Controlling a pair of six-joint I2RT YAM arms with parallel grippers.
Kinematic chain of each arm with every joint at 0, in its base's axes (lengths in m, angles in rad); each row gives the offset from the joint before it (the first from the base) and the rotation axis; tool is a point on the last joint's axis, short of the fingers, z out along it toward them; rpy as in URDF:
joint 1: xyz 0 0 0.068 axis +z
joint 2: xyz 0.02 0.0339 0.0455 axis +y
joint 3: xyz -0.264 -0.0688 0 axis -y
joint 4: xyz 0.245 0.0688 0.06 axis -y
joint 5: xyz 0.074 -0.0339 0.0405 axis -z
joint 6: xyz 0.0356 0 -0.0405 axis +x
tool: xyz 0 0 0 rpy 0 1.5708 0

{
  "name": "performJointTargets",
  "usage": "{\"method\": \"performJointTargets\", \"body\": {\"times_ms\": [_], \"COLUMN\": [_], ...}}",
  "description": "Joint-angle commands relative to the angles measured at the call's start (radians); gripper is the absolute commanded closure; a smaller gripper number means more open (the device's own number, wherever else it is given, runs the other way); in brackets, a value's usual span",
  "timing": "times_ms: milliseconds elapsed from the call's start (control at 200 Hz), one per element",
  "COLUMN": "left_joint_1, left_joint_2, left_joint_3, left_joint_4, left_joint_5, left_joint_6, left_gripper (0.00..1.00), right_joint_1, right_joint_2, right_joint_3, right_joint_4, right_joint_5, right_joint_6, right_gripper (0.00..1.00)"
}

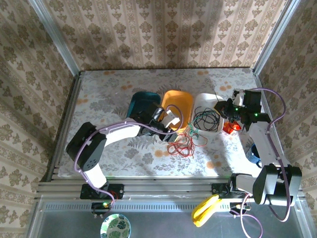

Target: Untangle the cables

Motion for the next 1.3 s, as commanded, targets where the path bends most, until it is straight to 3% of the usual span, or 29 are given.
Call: {"method": "performJointTargets", "body": {"times_ms": [0,190,435,700,935,1295], "left_joint_1": [-0.029,-0.097,-0.170,-0.184,-0.188,-0.168], "left_joint_2": [-0.068,-0.034,0.103,0.177,0.162,-0.102], "left_joint_3": [0.005,0.043,0.125,0.127,0.076,-0.215], "left_joint_4": [-0.004,0.031,0.088,0.122,0.147,0.186], "left_joint_5": [-0.118,-0.197,-0.248,-0.349,-0.402,-0.572], "left_joint_6": [0.141,0.221,0.211,0.187,0.167,0.031], "left_gripper": [0.39,0.32,0.36,0.57,1.00,1.00], "right_joint_1": [-0.003,-0.003,-0.003,-0.003,-0.017,-0.091], "right_joint_2": [0.005,0.000,-0.006,-0.021,-0.053,-0.104], "right_joint_3": [-0.008,-0.006,-0.020,-0.007,-0.003,-0.003], "right_joint_4": [0.024,0.037,0.047,0.044,0.050,0.071], "right_joint_5": [-0.026,-0.039,-0.042,-0.050,-0.036,0.021], "right_joint_6": [0.018,0.039,0.055,0.047,0.075,0.179], "right_gripper": [0.98,0.98,0.97,0.97,0.98,0.99]}}
